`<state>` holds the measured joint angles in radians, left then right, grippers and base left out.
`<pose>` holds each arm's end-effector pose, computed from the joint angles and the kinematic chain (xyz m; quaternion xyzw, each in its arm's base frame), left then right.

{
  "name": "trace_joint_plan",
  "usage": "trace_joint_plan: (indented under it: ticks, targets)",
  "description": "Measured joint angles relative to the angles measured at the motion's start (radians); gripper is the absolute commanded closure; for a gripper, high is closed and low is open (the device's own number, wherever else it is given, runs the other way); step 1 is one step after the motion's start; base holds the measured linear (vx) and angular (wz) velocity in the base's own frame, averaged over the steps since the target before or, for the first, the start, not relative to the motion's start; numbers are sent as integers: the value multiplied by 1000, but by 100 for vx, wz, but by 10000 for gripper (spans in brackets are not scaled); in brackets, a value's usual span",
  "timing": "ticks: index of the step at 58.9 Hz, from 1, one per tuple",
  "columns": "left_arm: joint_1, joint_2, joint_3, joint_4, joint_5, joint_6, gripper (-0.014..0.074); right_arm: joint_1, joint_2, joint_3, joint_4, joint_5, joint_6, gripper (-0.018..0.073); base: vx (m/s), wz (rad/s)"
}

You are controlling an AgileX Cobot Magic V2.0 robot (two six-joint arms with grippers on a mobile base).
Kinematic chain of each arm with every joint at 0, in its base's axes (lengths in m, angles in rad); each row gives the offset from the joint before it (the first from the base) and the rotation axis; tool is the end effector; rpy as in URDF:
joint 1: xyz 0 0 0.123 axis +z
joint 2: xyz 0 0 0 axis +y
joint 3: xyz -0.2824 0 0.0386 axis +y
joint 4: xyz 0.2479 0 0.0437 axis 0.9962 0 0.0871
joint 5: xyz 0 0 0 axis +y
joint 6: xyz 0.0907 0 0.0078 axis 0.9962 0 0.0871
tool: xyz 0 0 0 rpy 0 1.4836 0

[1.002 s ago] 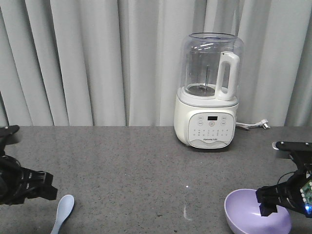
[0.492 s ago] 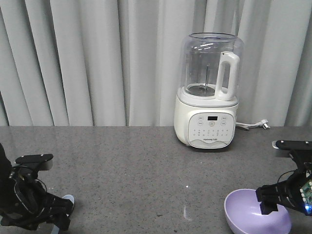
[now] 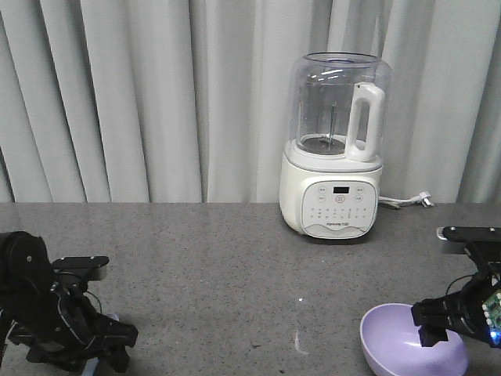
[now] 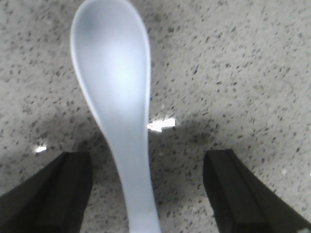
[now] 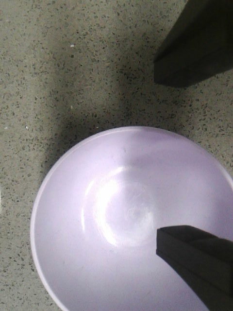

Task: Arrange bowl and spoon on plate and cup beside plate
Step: 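Grasp the white spoon with the left gripper and the bowl rim with the right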

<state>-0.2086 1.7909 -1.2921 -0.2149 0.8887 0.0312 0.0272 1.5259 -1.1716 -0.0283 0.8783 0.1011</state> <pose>0.3518 -0.0899 0.2237 0.0625 0.9848 -0.1031 0.1254 0.3109 0.0065 0.2789 0.0296 0.9769 0.0010 0.2114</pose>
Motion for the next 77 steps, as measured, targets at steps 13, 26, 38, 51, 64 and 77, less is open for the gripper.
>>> trace_joint_plan:
  ticks: [13, 26, 38, 51, 64, 77]
  targets:
    - [-4, 36, -43, 66, 47, -54, 76, 0, 0, 0, -3, 6, -3, -42, 0, 0]
    - [-6, 50, -52, 106, 60, -82, 181, 0, 0, 0, -7, 7, -4, -36, 0, 0]
    - [-6, 67, -62, 127, 85, -82, 269, 0, 0, 0, -7, 15, -4, -33, 0, 0]
    - [-6, 74, -66, 155, 94, -82, 463, 0, 0, 0, -7, 16, -6, -33, 0, 0]
    - [-16, 74, -66, 165, 95, -55, 603, 0, 0, 0, -7, 23, -7, -33, 0, 0]
    - [-16, 74, -67, 165, 97, -51, 601, 0, 0, 0, -7, 26, -7, -33, 0, 0]
